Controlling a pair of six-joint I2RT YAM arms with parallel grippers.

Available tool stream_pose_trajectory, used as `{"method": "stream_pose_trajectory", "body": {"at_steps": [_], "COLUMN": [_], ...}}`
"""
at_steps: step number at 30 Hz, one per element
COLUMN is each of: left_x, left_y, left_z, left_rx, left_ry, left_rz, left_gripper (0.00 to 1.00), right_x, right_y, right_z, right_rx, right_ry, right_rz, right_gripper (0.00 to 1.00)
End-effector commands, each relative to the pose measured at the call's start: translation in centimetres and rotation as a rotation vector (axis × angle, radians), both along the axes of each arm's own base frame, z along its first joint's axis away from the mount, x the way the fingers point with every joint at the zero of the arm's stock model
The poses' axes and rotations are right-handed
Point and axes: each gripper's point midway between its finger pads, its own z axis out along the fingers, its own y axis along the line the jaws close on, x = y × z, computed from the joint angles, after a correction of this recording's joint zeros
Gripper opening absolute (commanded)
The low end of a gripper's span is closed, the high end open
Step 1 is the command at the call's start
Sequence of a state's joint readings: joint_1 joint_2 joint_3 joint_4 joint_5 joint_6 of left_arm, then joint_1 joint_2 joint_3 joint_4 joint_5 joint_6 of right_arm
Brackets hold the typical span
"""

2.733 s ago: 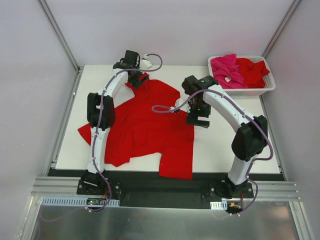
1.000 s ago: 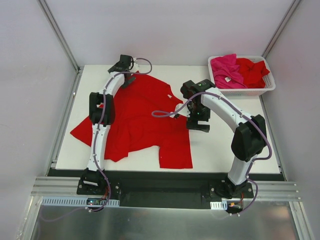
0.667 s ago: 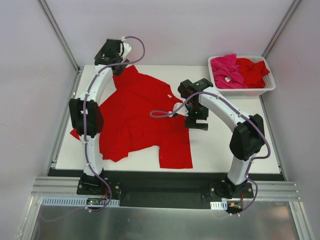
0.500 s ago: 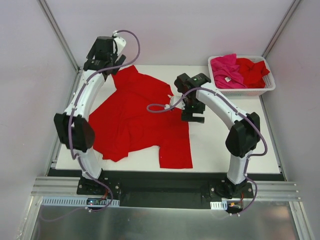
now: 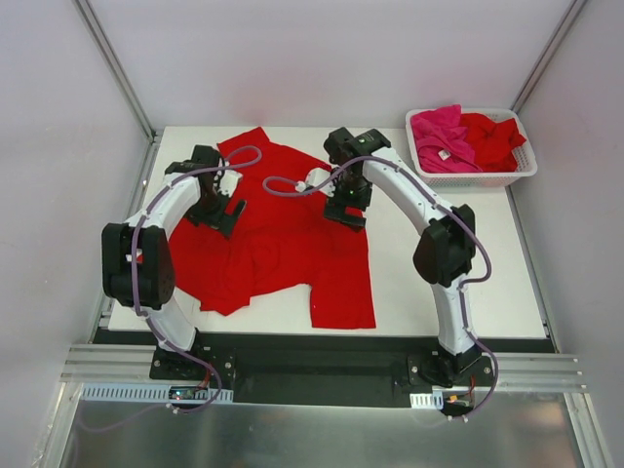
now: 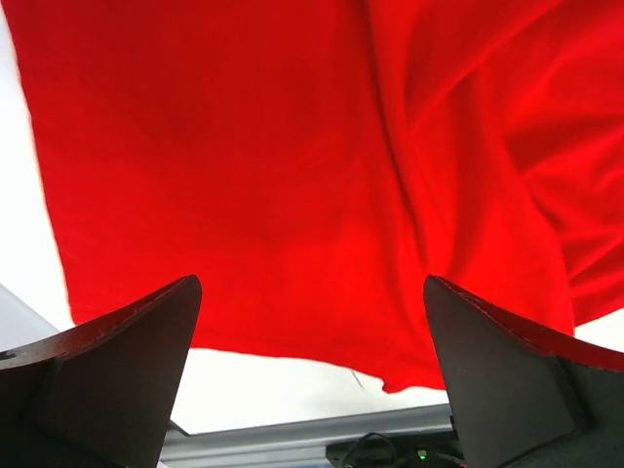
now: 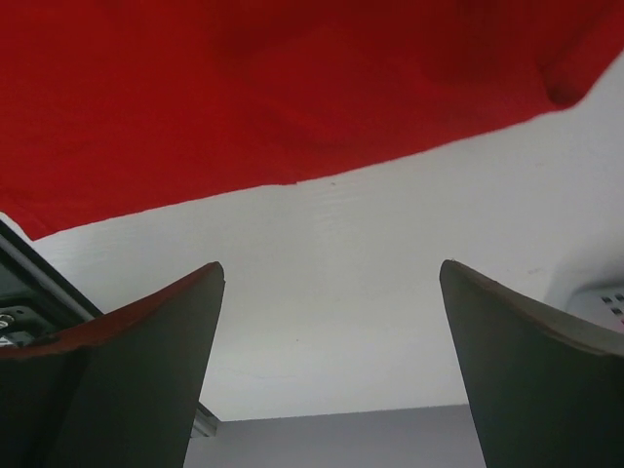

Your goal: Fold and stack the t-shirts

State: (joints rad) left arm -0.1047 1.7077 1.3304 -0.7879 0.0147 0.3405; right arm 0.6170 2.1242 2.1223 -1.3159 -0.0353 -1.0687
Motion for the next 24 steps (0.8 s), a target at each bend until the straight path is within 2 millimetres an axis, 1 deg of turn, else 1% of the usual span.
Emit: {"method": "stream_pose_trajectory", "body": {"at_steps": [1, 6, 7, 9, 10, 11, 13, 14, 15, 18, 20, 21, 23, 24], "left_x": [-2.1, -3.0, -3.4, -3.7, -4.0, -4.3, -4.5, -4.6, -4.8, -5.0, -4.6, -4.5, -3.5, -3.2], "left_y": [1.0, 3.7, 4.9, 5.8, 6.2, 7.3, 8.3, 9.3, 9.7, 11.3, 11.8, 12.1, 12.7, 13.1], "left_z": [0.0, -1.0, -1.5, -1.9, -2.0, -2.1, -2.1, -2.1, -2.3, -3.2, -3.7, -4.3, -4.3, -4.8], "left_rx": [-0.026, 0.027, 0.038, 0.045, 0.05, 0.068, 0.095, 0.134, 0.159, 0.247, 0.28, 0.298, 0.319, 0.347], "left_ry": [0.044, 0.071, 0.089, 0.103, 0.111, 0.114, 0.108, 0.11, 0.114, 0.137, 0.141, 0.162, 0.149, 0.167], "left_rz": [0.088, 0.146, 0.177, 0.211, 0.232, 0.26, 0.279, 0.293, 0.297, 0.297, 0.297, 0.295, 0.299, 0.298], "left_gripper": [0.98, 0.98, 0.98, 0.97, 0.97, 0.98, 0.97, 0.98, 0.98, 0.97, 0.97, 0.96, 0.96, 0.96], "right_x": [-2.2, -2.3, -2.2, -2.1, -2.0, -1.8, -1.4, -1.3, -1.3, -1.9, -2.1, -2.6, -3.0, -3.3], "right_y": [1.5, 1.8, 2.0, 2.1, 2.2, 2.1, 2.1, 2.1, 2.0, 1.2, 0.6, 0.0, -0.8, -1.2], "right_z": [-1.9, -4.5, -4.8, -5.7, -6.0, -6.3, -7.0, -7.1, -7.3, -8.2, -8.8, -9.1, -9.4, -9.5], "right_rx": [0.066, 0.074, 0.081, 0.08, 0.079, 0.076, 0.075, 0.072, 0.07, 0.039, 0.015, -0.006, -0.023, -0.031], "right_ry": [0.136, 0.174, 0.174, 0.183, 0.181, 0.183, 0.182, 0.183, 0.189, 0.227, 0.243, 0.267, 0.296, 0.316], "right_rz": [0.064, 0.118, 0.126, 0.145, 0.15, 0.151, 0.152, 0.155, 0.156, 0.168, 0.184, 0.192, 0.203, 0.203], "right_gripper": [0.96, 0.96, 0.96, 0.96, 0.96, 0.96, 0.96, 0.96, 0.96, 0.96, 0.96, 0.96, 0.96, 0.96]}}
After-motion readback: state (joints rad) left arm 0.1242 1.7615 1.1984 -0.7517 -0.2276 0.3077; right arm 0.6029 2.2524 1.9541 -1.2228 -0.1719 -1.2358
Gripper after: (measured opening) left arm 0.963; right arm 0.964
